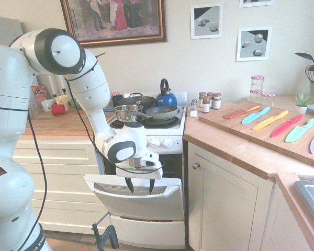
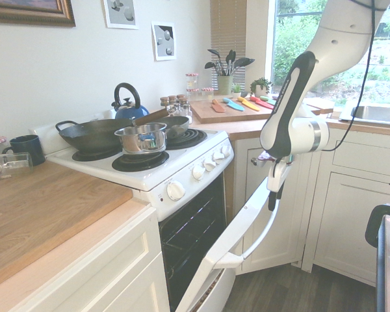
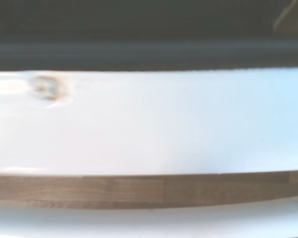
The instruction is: Open the oven
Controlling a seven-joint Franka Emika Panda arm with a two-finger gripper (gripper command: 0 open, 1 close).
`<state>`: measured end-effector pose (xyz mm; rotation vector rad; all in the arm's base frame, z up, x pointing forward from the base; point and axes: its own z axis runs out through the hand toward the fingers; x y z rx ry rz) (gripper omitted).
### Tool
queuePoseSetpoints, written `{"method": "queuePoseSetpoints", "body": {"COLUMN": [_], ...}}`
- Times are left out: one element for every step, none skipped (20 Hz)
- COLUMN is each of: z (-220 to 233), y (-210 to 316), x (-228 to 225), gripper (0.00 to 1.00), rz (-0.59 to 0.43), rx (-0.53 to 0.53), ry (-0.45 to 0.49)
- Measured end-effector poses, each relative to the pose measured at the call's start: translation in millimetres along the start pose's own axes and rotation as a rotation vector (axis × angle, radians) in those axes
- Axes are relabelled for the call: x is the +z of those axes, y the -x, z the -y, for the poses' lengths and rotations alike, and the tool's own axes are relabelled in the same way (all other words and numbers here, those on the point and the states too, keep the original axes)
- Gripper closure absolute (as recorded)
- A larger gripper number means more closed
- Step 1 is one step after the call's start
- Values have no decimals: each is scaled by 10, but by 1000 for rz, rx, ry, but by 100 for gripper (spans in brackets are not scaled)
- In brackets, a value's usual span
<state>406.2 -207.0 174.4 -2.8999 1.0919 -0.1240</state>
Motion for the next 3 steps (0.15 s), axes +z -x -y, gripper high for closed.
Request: {"method": "queuePoseSetpoints", "body": {"z": [84, 173, 276], "y": [18, 46, 87], "x": [-168, -335, -490], "gripper": [0, 0, 0], "rz": [-4, 0, 12], "rx": [-20, -36, -49], "ry": [-5, -9, -9]}}
